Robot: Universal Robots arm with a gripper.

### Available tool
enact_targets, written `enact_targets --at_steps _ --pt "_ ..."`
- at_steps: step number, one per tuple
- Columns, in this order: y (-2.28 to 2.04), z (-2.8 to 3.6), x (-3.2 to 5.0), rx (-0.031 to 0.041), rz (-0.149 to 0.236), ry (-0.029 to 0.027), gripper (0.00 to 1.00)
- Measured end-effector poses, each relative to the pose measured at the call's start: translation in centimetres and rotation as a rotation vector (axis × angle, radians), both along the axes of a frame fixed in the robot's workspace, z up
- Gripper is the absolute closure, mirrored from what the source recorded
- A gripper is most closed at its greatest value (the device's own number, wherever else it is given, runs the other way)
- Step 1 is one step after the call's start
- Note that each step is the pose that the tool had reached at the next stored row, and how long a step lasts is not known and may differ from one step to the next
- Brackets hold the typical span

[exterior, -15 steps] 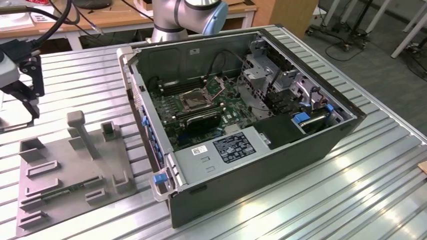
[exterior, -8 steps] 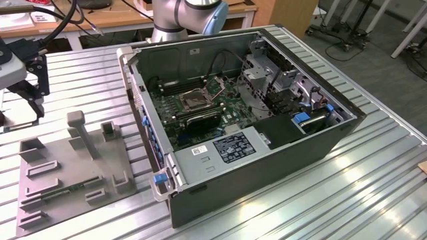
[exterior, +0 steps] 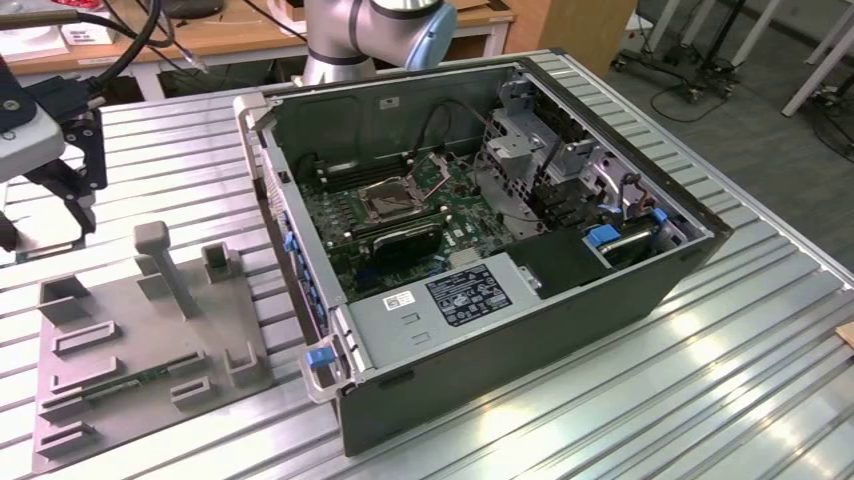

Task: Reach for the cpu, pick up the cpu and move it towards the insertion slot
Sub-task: 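Pick up the cpu and move it towards the insertion slot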

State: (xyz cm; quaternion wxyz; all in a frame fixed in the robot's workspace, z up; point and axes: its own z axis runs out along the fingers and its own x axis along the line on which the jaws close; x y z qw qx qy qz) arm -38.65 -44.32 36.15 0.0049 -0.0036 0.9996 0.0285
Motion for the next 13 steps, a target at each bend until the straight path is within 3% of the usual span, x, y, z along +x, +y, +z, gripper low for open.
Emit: enact_targets --at_steps 13 --pt "0.00 0.00 0.92 0.0000 0.000 0.0000 0.46"
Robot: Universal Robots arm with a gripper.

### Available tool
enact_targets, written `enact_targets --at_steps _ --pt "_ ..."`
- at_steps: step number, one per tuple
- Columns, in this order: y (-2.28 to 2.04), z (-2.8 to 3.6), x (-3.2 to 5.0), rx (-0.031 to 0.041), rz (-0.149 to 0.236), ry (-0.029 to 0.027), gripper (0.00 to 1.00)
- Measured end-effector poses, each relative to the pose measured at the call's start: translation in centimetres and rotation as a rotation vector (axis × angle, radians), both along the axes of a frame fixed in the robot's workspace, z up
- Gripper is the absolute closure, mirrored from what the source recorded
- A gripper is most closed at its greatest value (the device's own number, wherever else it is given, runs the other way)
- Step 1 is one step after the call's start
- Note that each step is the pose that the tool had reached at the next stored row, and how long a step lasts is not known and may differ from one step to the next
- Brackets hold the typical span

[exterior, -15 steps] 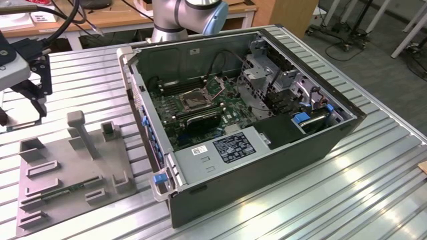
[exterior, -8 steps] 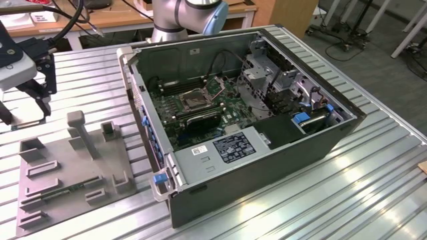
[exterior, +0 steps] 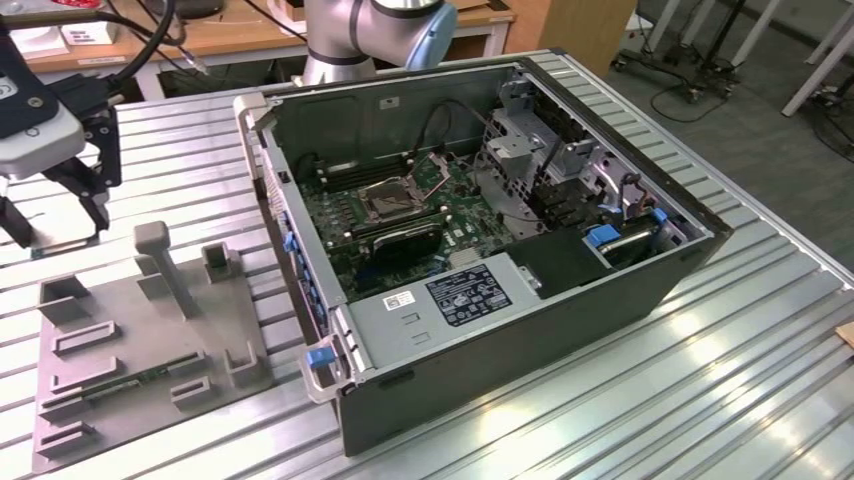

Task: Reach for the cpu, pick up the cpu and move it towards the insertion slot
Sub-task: 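Pick up the cpu and move it towards the insertion slot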

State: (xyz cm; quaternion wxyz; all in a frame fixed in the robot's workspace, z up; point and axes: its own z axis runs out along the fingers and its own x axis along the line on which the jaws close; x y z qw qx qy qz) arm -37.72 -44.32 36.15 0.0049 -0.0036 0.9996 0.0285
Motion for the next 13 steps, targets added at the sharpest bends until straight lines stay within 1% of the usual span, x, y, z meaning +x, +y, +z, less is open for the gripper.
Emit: enact_targets --at_steps 8,13 --pt "0.00 0.00 0.30 0.0000 0.000 0.0000 0.46" --pt "0.00 0.00 0.32 0.0000 0.000 0.0000 0.46"
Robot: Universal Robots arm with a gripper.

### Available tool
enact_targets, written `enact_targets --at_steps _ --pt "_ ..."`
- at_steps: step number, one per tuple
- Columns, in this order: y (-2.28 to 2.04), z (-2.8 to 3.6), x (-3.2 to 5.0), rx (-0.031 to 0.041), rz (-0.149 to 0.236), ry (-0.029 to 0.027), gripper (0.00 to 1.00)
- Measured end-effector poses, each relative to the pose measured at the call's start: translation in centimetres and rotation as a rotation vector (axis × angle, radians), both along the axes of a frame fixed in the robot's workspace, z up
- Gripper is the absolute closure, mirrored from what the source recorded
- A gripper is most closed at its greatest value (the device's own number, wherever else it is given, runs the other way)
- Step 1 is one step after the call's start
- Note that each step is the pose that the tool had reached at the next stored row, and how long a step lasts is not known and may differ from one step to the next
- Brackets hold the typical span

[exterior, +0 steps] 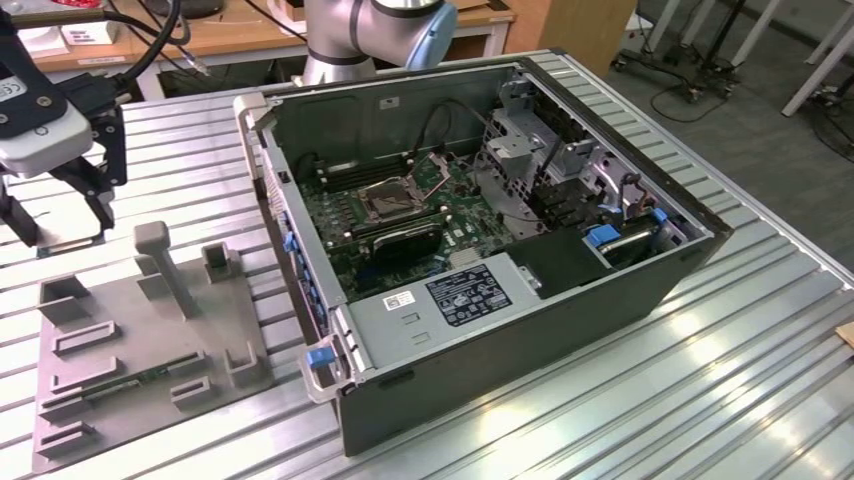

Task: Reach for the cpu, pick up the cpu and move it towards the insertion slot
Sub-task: 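Pick up the cpu and move it towards the insertion slot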

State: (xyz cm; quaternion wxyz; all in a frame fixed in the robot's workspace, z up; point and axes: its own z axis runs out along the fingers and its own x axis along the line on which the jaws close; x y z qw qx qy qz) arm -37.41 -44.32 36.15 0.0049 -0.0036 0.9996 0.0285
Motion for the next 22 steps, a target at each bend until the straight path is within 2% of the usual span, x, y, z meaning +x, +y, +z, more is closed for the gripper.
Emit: enact_targets --at_steps 11,22 --pt "0.00 0.00 0.22 -0.0001 0.000 0.0000 0.46" --pt "0.00 0.00 0.90 0.0000 0.000 0.0000 0.46"
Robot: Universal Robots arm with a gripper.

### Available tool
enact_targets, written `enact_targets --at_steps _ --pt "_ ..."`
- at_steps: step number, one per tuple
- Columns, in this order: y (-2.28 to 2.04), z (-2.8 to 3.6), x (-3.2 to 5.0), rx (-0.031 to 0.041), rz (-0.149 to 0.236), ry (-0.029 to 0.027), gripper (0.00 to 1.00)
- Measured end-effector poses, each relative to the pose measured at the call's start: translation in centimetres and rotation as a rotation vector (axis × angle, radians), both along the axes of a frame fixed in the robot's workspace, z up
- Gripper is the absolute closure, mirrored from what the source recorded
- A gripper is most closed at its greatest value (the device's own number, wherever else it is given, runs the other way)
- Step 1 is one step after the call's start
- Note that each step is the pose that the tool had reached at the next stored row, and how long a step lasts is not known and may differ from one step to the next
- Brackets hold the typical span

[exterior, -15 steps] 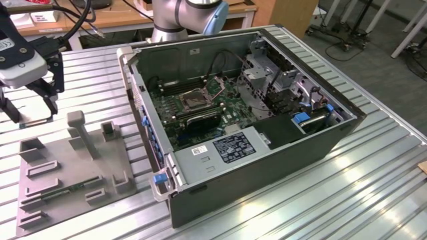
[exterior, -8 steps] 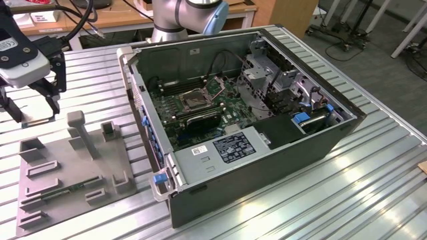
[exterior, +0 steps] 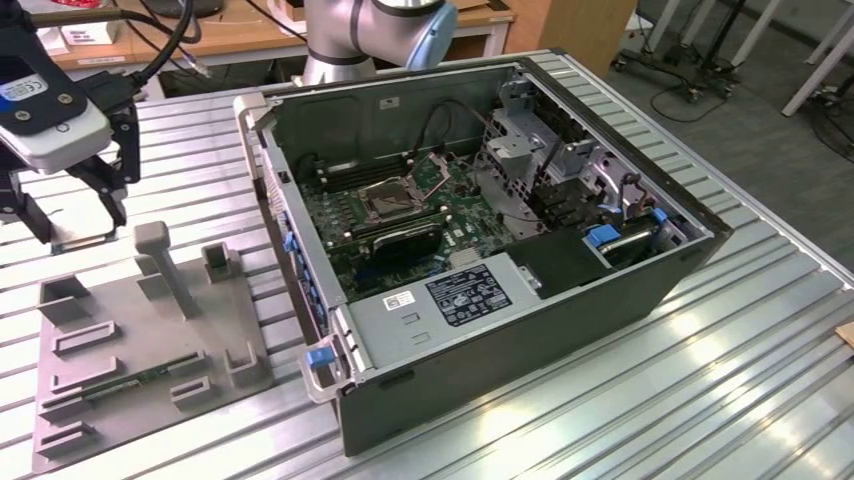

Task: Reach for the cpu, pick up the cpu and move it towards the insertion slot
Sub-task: 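Pick up the cpu and move it towards the insertion slot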

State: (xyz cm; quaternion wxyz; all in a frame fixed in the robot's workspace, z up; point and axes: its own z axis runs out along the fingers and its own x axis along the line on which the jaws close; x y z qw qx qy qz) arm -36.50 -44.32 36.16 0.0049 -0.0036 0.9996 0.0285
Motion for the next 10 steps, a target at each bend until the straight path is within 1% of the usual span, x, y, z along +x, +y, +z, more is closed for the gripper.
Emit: enact_targets --at_steps 10 --pt "0.00 0.00 0.56 0.0001 0.000 0.0000 0.46"
